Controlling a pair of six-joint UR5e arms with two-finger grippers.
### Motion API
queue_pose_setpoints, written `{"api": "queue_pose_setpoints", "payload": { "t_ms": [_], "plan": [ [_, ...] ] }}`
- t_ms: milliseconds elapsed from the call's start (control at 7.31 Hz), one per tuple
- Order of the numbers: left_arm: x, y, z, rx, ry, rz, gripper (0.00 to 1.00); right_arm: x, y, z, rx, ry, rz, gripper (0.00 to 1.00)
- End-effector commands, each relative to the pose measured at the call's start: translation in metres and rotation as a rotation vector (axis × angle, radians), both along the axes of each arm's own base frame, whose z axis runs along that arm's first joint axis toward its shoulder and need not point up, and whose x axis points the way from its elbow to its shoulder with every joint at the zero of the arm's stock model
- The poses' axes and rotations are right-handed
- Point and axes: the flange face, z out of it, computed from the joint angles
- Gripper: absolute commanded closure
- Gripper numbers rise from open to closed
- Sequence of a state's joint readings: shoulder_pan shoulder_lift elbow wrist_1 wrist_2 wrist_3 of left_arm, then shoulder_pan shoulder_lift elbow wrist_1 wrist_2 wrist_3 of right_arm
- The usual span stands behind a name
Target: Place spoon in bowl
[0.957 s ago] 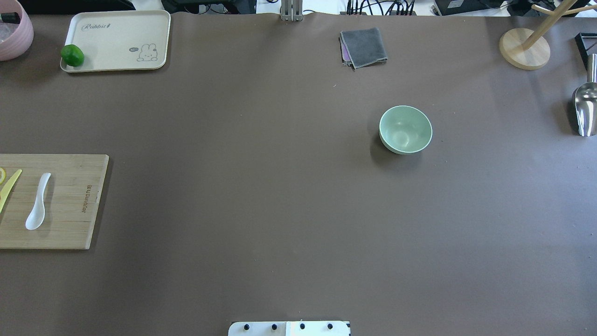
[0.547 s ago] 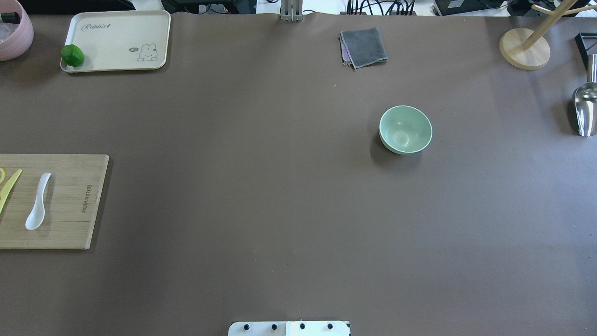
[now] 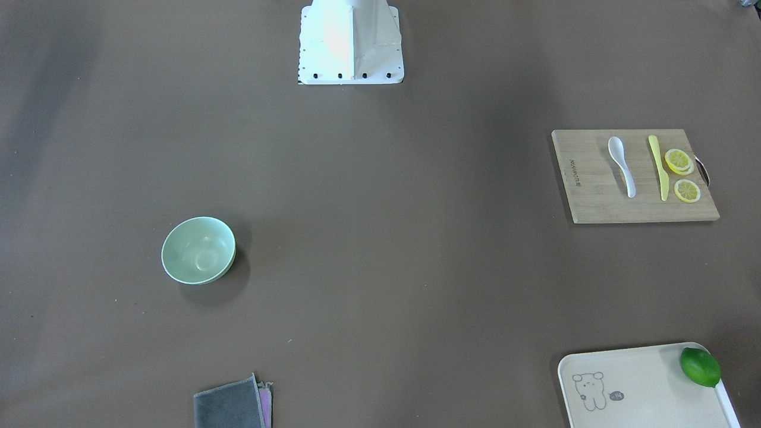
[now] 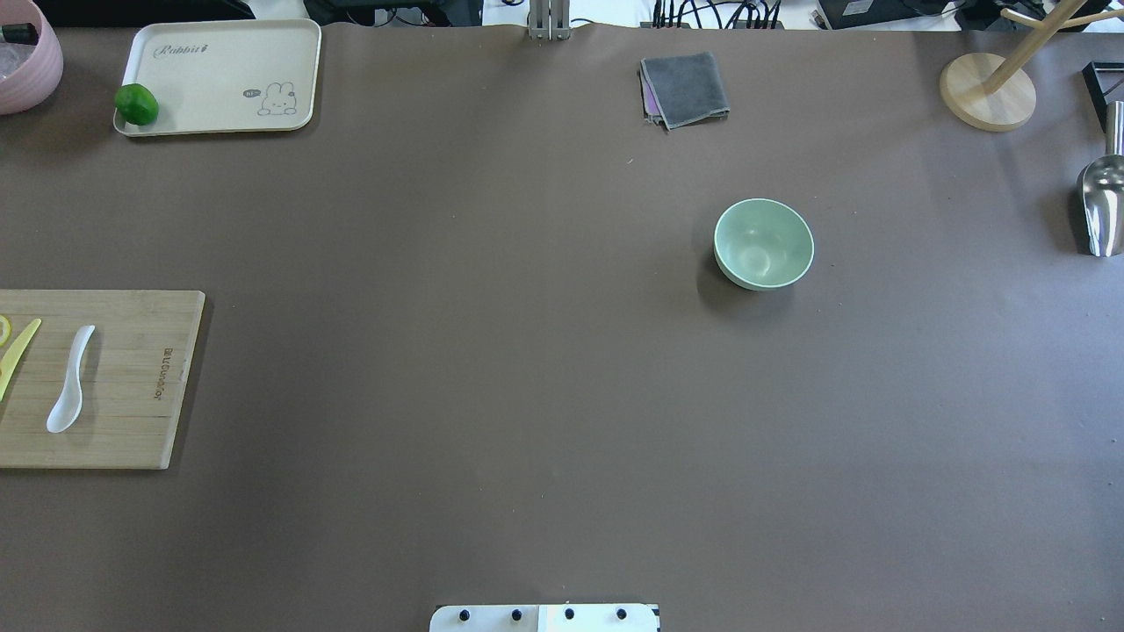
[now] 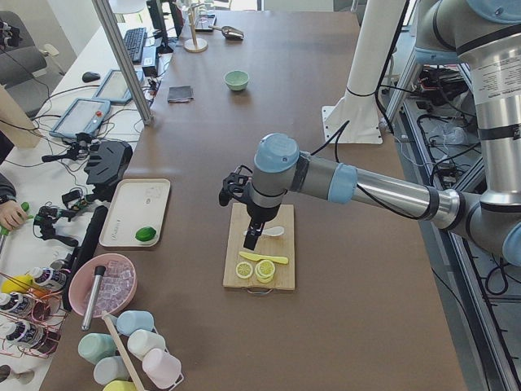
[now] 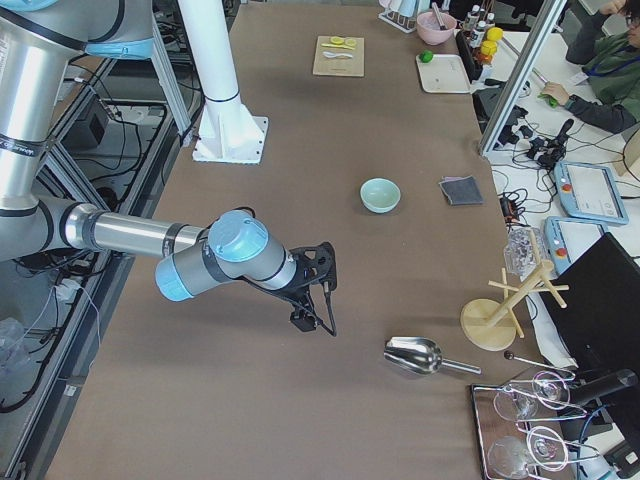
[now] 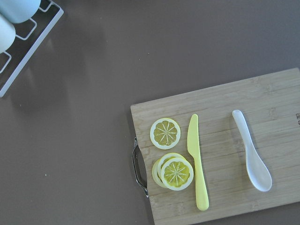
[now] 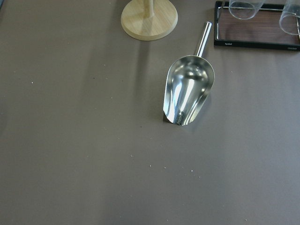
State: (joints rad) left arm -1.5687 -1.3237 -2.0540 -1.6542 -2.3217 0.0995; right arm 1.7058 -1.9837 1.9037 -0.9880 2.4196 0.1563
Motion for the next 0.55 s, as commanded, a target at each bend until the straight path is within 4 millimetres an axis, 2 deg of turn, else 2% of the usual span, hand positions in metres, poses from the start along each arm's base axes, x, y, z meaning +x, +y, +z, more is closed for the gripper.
{"api": "queue_pose_setpoints", "payload": {
  "t_ms": [0, 137, 274, 410],
  "plan": [
    [0.002, -0.056, 0.008, 0.178, 0.006, 0.000, 0.01, -0.002, -0.015, -0.016, 0.009, -0.056, 0.005, 0.00],
    [0.002, -0.065, 0.000, 0.208, 0.006, 0.000, 0.01, -0.009, -0.027, -0.024, -0.079, -0.118, 0.064, 0.00],
    [0.005, -0.068, -0.009, 0.169, 0.067, -0.053, 0.01, -0.031, -0.042, -0.033, -0.156, -0.158, 0.083, 0.00],
    [0.008, -0.068, -0.014, 0.193, 0.108, -0.086, 0.01, -0.063, -0.069, -0.047, -0.211, -0.167, 0.093, 0.00]
  ]
}}
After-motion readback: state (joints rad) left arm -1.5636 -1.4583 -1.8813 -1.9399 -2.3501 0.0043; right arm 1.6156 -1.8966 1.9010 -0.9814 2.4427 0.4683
